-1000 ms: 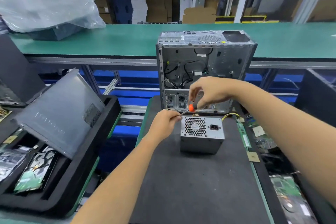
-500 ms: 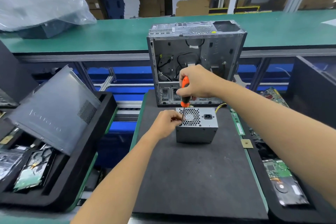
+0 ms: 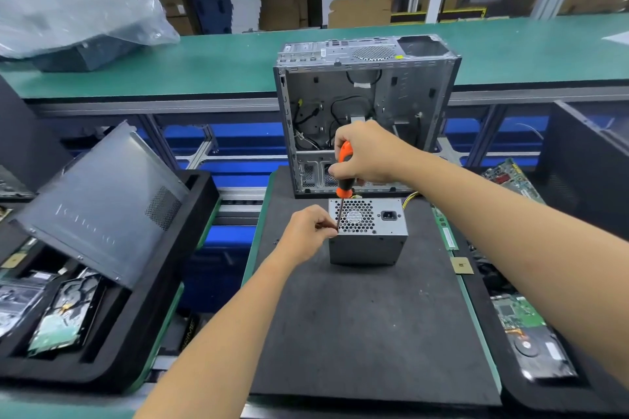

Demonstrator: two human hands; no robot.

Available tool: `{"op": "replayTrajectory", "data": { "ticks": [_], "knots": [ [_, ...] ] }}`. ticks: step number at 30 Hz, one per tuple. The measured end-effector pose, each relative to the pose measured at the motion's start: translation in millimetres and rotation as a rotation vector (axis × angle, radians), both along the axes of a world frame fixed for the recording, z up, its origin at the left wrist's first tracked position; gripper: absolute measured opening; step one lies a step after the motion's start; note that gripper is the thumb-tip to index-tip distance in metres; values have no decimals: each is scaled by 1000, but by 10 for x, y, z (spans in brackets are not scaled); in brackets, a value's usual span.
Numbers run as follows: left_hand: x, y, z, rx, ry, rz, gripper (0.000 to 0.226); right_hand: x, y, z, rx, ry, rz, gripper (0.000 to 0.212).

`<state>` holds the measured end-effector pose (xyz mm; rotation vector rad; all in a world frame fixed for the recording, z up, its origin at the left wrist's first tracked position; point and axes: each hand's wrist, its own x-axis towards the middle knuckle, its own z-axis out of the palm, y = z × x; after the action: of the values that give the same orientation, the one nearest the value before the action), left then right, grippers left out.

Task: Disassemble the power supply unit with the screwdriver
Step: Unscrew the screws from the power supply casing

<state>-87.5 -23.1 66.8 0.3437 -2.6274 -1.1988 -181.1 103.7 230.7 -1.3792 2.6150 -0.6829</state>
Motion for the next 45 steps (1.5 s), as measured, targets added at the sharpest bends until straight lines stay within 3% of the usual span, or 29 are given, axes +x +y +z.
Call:
{"op": "replayTrajectory", "data": {
  "ticks": [7, 15, 23, 29, 34, 38, 43, 45],
  "knots": [
    [-16, 14, -15, -43, 11, -5, 14, 107, -7, -22, 28, 13, 60, 21],
    [-11, -37, -11, 30, 9, 0, 16, 88, -66, -118, -136, -72, -219, 15],
    [-47, -33, -23, 15, 20, -14, 7, 52, -64, -122, -140, -101, -251, 19],
    [-78, -61, -20, -1, 0, -23, 17, 33, -56, -50, 29, -72, -130, 23],
    [-89, -87, -22, 7, -30, -42, 22, 12, -142, 92, 294, 10, -64, 58],
    [-98, -82, -27, 21, -23, -39, 23, -62, -181, 171, 400, -77, 50, 39],
    [-94, -74, 0, 22, -9, -37, 20, -49, -190, 273, 518, 32, 322, 11],
    [-89, -62, 10, 9, -5, -41, 15, -29, -218, 291, 579, 61, 364, 14]
  ]
}}
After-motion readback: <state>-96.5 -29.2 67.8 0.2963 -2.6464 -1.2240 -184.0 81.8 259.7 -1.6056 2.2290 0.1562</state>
